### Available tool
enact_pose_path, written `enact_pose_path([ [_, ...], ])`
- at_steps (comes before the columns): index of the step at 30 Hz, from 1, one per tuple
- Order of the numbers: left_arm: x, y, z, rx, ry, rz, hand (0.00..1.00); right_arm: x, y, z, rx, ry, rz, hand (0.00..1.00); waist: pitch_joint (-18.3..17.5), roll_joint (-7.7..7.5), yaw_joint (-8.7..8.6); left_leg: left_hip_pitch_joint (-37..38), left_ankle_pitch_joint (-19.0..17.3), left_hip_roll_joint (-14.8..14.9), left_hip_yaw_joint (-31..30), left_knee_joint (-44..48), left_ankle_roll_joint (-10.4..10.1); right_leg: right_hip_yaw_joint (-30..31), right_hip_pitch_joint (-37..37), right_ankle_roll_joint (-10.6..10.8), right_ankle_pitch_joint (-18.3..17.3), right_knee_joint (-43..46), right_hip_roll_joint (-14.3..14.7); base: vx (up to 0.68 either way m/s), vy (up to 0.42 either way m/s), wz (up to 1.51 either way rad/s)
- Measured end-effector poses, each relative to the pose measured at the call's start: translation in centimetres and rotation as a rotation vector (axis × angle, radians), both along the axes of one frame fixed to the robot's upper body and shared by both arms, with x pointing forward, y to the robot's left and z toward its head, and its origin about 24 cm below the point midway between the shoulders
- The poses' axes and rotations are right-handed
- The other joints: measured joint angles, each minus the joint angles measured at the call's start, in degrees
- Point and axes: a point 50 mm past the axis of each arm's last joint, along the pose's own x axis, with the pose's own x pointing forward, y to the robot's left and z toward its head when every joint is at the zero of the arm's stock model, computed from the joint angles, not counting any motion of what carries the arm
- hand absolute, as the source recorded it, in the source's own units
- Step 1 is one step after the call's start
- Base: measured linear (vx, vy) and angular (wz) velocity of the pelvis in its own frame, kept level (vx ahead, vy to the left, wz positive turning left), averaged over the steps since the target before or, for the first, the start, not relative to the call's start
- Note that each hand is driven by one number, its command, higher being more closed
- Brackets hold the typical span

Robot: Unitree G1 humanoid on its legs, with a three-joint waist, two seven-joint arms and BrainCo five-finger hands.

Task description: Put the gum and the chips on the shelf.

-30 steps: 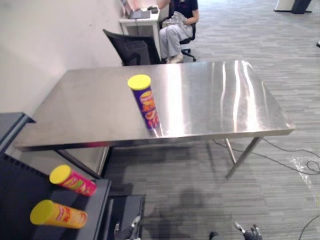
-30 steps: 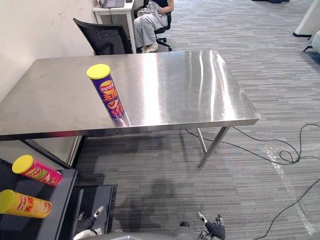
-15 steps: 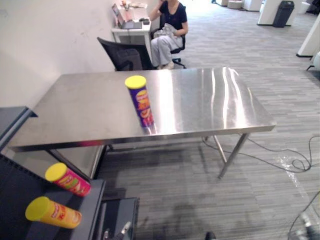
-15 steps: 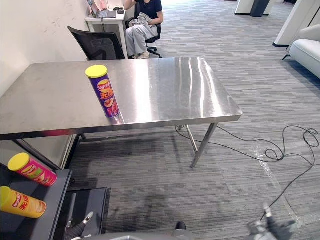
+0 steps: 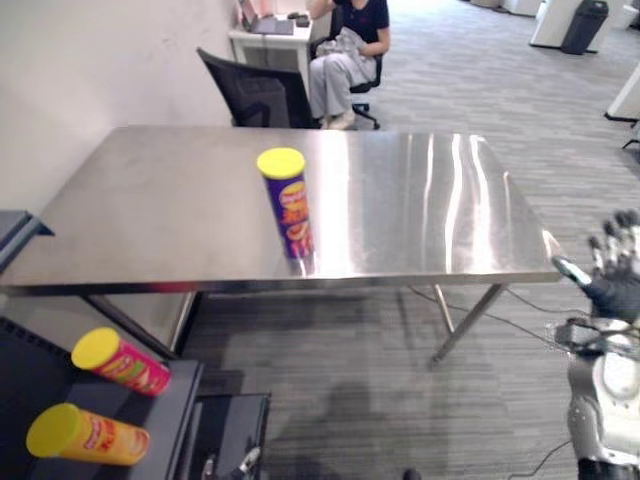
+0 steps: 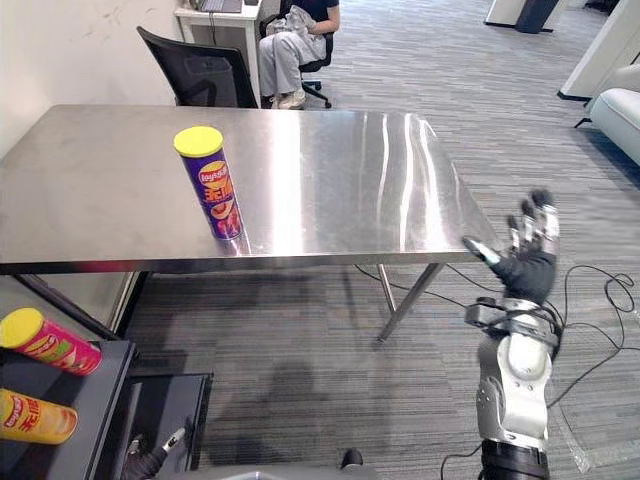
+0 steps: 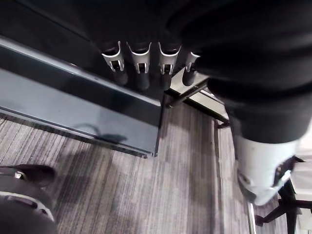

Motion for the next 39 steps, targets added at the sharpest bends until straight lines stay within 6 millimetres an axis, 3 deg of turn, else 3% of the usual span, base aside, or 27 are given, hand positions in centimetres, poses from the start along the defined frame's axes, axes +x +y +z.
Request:
enact_pose_path([
  [8, 0.9, -0.1, 0.2, -0.005, -0.032, -0.016, 0.0, 4.2, 4.3, 2.6, -0.092, -0.038, 0.256, 0.0, 2.6, 0.01, 2.8, -1.4, 0.1, -0.9, -5.4, 1.0, 0.6, -3.7, 1.7, 0.0, 0.0, -0.4, -0.6, -0.04, 0.012, 0.27],
  [12, 0.7, -0.4, 0.1, -0.013, -0.024, -0.032, 0.0, 7.5, 4.7, 3.1, -0.105, 0.018, 0.242, 0.0, 5.0, 1.22, 4.34, -3.9, 0.4, -1.6, -8.4, 3.3, 0.9, -6.0, 1.9, 0.4, 0.2, -0.4, -1.2, -0.09, 0.009, 0.31],
  [18, 1.0, -0.7, 0.1, -0.015, -0.023, -0.067, 0.0, 10.7, 5.8, 5.0, -0.162, 0.033, 0.223, 0.0, 8.5, 1.64, 7.07, -6.9, 0.5, -1.8, -11.1, 6.2, 1.0, -8.1, 1.0, 0.4, 0.3, 1.0, -1.3, -0.07, 0.004, 0.21],
  [23, 1.8, -0.7, 0.5, -0.01, -0.058, -0.077, 0.0, 12.0, 6.4, 7.0, -0.171, -0.001, 0.211, 0.0, 10.4, 1.68, 8.38, -8.6, 0.7, -2.5, -12.4, 7.1, 1.2, -9.4, 0.7, 0.6, 0.4, 1.2, -1.8, -0.03, 0.019, 0.16],
  [28, 2.7, -0.9, 0.7, -0.014, -0.081, -0.1, 0.0, 13.2, 7.6, 7.7, -0.208, 0.015, 0.243, 0.0, 11.8, 1.68, 9.6, -9.3, 1.2, -3.2, -13.3, 6.9, 1.5, -10.4, 0.6, 0.6, 0.4, 1.2, -2.4, 0.01, 0.015, 0.12],
  [33, 3.7, -1.2, 0.9, -0.016, -0.104, -0.115, 0.0, 13.5, 8.2, 9.2, -0.215, -0.018, 0.253, 0.0, 12.1, 1.61, 11.83, -9.8, 1.7, -3.3, -13.4, 6.7, 1.5, -10.7, 0.0, 0.7, 0.4, 1.3, -2.6, 0.0, 0.002, 0.01],
  [39, 4.0, -1.3, 1.0, -0.017, -0.112, -0.127, 0.0, 14.1, 8.6, 9.4, -0.213, -0.001, 0.262, 0.0, 12.3, 1.39, 12.03, -9.5, 3.4, -3.4, -14.5, 5.0, 1.4, -11.8, 0.0, 0.7, 0.4, 2.1, -3.1, -0.02, -0.012, 0.11],
])
